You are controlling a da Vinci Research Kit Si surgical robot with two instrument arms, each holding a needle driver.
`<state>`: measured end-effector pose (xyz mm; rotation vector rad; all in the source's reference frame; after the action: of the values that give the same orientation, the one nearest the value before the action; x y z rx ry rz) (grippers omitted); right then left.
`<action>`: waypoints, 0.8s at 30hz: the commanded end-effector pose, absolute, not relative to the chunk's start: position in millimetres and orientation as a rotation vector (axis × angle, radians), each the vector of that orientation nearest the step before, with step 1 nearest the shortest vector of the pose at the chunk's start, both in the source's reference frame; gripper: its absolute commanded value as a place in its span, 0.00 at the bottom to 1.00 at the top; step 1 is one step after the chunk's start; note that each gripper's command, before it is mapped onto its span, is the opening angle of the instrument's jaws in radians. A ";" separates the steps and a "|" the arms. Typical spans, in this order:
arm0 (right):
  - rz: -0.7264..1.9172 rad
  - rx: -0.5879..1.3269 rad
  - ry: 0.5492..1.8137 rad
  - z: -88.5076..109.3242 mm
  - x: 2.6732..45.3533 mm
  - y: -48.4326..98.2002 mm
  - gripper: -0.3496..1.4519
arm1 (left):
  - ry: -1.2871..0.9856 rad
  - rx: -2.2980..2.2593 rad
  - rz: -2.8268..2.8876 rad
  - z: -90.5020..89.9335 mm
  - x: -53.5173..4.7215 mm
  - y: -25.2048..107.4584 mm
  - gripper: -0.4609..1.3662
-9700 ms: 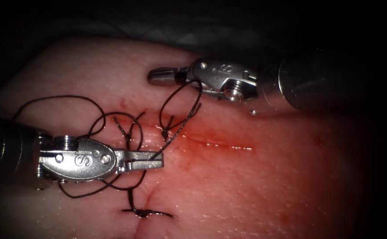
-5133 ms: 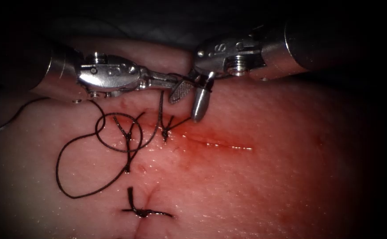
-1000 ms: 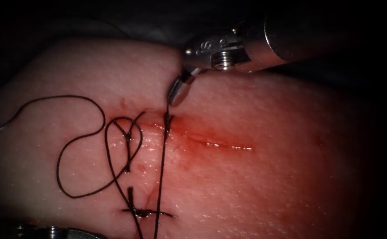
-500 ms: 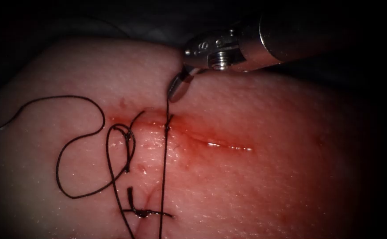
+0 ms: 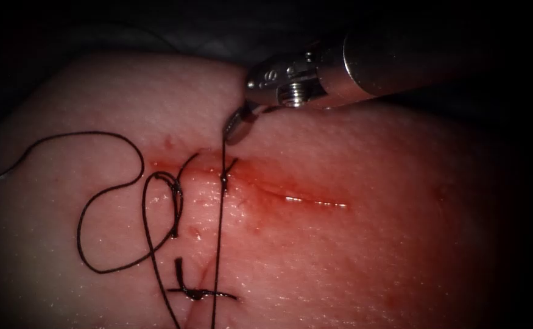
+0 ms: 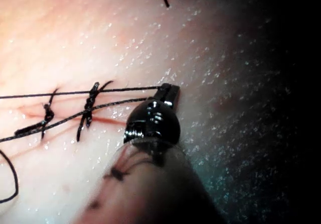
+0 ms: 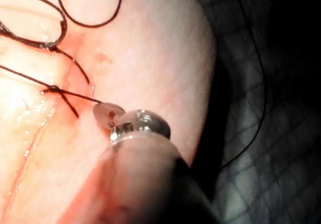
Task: Wound Closure
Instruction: Wrap the suture counter-clockwise once around the right tool.
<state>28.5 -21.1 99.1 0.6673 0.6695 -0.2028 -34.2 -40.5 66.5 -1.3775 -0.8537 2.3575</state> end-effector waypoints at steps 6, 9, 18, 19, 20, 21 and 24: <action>-0.208 0.618 0.662 99.4 28.4 -21.6 0.00 | -0.870 -1.381 2.355 66.6 -34.2 -40.6 0.06; -0.202 0.605 0.654 99.6 28.4 -21.6 0.00 | -0.871 -1.382 2.356 66.6 -34.2 -40.6 0.06; -0.188 0.598 0.685 99.6 28.3 -21.4 0.00 | -0.844 -1.369 2.353 66.3 -34.4 -39.3 0.06; -0.187 0.598 0.685 99.6 28.3 -21.4 0.00 | -0.847 -1.365 2.348 66.3 -34.4 -39.2 0.06; -0.187 0.598 0.685 99.5 28.3 -21.3 0.00 | -0.845 -1.364 2.347 66.2 -34.5 -39.0 0.06; -0.184 0.598 0.684 99.5 28.2 -21.4 0.00 | -0.847 -1.367 2.342 66.2 -34.6 -38.7 0.06; -0.180 0.597 0.685 99.5 28.2 -21.4 0.00 | -0.839 -1.370 2.346 66.2 -34.8 -38.3 0.06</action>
<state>28.2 -21.4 99.5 0.6008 0.6847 -0.1818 -34.9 -38.2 66.2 -1.3652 -0.8271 2.3457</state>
